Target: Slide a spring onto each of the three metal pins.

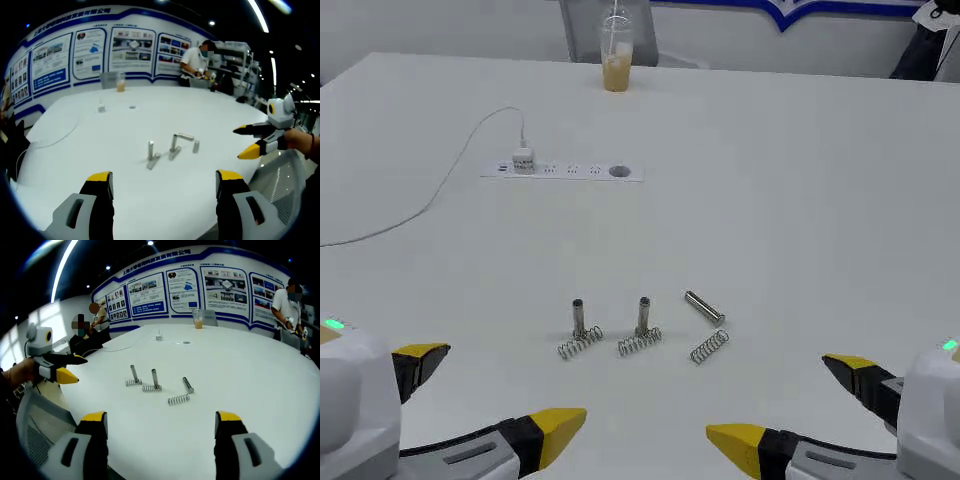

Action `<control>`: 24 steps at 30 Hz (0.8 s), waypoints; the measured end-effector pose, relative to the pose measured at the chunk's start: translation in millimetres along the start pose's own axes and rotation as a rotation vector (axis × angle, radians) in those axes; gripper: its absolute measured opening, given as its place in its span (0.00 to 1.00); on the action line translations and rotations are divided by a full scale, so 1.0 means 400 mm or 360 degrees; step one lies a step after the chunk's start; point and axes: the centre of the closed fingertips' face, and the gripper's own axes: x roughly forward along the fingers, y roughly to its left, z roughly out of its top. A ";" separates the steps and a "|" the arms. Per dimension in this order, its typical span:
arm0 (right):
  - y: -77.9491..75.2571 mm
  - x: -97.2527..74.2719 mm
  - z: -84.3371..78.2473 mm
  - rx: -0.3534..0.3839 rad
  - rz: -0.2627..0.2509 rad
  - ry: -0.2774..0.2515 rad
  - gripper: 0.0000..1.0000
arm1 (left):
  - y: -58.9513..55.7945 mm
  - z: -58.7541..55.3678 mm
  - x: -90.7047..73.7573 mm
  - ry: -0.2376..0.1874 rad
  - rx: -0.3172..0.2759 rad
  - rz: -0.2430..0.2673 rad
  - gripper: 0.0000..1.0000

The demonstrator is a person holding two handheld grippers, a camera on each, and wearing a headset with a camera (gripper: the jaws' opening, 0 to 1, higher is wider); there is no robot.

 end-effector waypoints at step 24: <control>-0.042 0.079 0.058 -0.0093 -0.0031 0.0030 0.81 | -0.005 0.000 0.014 -0.0029 0.0035 -0.0025 0.86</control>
